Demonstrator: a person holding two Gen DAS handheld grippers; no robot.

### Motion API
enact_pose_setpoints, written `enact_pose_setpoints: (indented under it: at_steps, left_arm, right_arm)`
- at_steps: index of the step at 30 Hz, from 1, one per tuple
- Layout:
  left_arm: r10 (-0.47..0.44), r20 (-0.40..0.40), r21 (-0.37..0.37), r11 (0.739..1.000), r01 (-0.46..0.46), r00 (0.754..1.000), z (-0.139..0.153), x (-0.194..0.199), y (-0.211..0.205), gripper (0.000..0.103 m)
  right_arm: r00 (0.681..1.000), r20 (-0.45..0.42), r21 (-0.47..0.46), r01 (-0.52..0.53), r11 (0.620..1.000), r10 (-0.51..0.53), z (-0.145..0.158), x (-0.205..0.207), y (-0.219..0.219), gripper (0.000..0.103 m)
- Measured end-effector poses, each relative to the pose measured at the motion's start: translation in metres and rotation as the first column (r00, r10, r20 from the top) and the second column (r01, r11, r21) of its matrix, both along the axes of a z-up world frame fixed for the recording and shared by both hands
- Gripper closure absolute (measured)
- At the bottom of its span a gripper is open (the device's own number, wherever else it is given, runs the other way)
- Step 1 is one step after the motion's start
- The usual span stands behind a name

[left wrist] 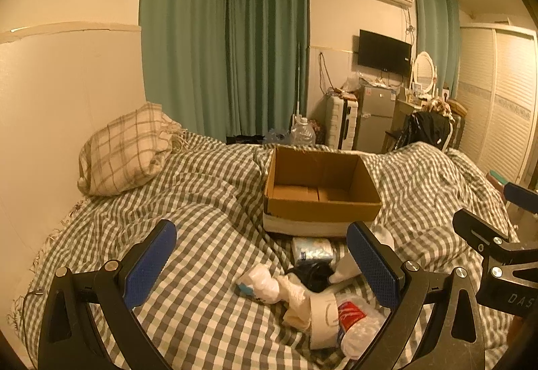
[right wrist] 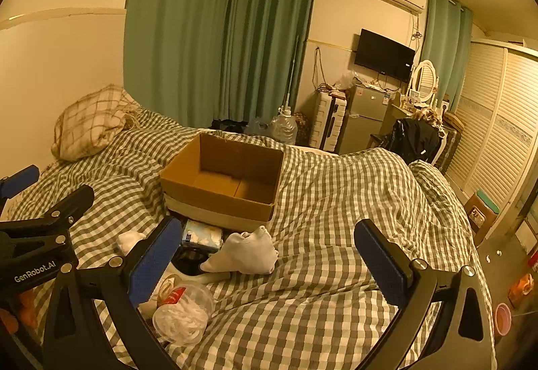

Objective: Organize objects
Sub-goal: 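Move both tools toward the items scattered in front of the box, then grasp the white tape roll with the left tool while the right tool grasps the clear cup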

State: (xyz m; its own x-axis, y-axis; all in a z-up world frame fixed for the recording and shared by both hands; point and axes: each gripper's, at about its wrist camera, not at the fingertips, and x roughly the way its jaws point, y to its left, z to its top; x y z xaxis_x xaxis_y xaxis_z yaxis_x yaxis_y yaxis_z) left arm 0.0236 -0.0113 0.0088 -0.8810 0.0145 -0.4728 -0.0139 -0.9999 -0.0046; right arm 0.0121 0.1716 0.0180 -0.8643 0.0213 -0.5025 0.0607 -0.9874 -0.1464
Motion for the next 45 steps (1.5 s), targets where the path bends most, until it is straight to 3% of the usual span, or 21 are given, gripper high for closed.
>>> enact_pose_setpoints:
  at_steps: [4,9,12,21,37,38,39,40,45]
  left_arm:
    - [-0.010,0.052,0.004,1.000,0.010,0.999,-0.016,0.002,-0.008,0.000]
    - [0.001,0.143,0.005,1.000,-0.002,0.990,-0.047,-0.003,-0.018,0.000]
    - [0.002,0.179,-0.009,1.000,0.000,0.984,-0.064,-0.004,-0.019,0.000]
    - [0.012,0.233,0.007,1.000,-0.014,0.972,-0.088,-0.010,-0.027,0.000]
    - [0.019,0.275,-0.005,1.000,-0.018,0.961,-0.096,-0.019,-0.026,0.000]
    - [0.019,0.276,-0.006,1.000,-0.018,0.961,-0.096,-0.019,-0.026,0.000]
    - [0.018,0.276,-0.008,1.000,-0.016,0.961,-0.096,-0.019,-0.026,0.000]
    - [0.016,0.275,-0.009,1.000,-0.014,0.961,-0.095,-0.019,-0.025,0.000]
    - [0.011,0.275,-0.011,1.000,-0.009,0.961,-0.090,-0.020,-0.023,0.000]
  right_arm:
    - [0.998,0.053,0.007,-0.021,1.000,0.021,-0.012,-0.001,-0.006,0.000]
    - [0.983,0.174,0.029,-0.056,0.998,0.050,-0.047,-0.009,-0.020,0.000]
    - [0.962,0.266,0.060,-0.086,0.995,0.067,-0.074,-0.015,-0.034,0.000]
    - [0.904,0.406,0.125,-0.199,0.972,0.133,-0.125,-0.016,-0.063,0.009]
    - [0.851,0.483,0.117,-0.299,0.947,0.208,-0.144,-0.022,-0.081,0.014]
    - [0.847,0.492,0.118,-0.295,0.948,0.202,-0.147,-0.024,-0.080,0.020]
    - [0.839,0.509,0.114,-0.287,0.951,0.192,-0.150,-0.027,-0.079,0.035]
    - [0.834,0.517,0.102,-0.284,0.954,0.193,-0.152,-0.028,-0.076,0.039]
    - [0.874,0.443,0.019,-0.233,0.972,0.201,-0.125,-0.026,-0.055,0.039]
